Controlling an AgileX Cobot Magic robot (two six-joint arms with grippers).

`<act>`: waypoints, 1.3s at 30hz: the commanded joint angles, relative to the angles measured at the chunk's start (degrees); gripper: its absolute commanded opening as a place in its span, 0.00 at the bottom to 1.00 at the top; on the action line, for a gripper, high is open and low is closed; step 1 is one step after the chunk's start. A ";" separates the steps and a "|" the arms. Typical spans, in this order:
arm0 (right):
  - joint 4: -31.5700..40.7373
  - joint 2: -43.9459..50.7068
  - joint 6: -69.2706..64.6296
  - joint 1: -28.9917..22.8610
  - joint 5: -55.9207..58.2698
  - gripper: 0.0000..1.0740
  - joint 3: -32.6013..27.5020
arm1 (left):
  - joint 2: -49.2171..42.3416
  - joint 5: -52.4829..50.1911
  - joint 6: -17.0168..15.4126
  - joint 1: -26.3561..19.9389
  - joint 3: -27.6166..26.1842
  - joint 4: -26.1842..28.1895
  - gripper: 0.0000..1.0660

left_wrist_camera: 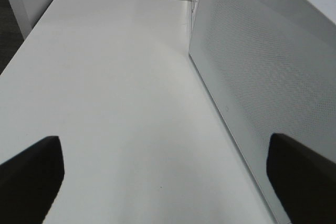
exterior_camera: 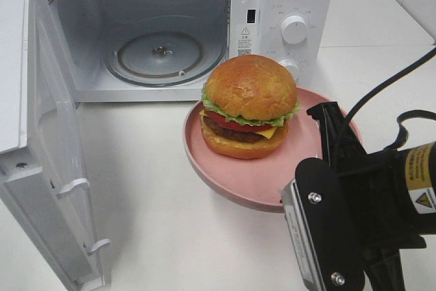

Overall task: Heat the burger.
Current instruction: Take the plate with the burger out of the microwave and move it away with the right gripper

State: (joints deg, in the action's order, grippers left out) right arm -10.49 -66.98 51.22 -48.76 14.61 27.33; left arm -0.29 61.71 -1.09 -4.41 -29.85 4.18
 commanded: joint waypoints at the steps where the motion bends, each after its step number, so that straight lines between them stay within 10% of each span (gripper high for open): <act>1: -5.67 2.12 -4.87 -0.11 -1.26 0.00 0.40 | -0.97 -0.52 0.11 -0.17 0.23 0.46 0.92; 19: -33.23 4.98 -52.25 -0.11 18.62 0.00 0.40 | -0.97 -0.52 0.11 -0.17 0.23 0.46 0.92; 39: -40.16 4.98 -87.95 0.11 42.46 0.00 0.40 | -0.97 -0.52 0.11 -0.17 0.23 0.46 0.92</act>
State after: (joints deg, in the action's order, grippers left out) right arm -46.47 -62.45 -33.40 -48.76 54.14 27.22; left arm -0.29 61.71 -1.09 -4.41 -29.85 4.18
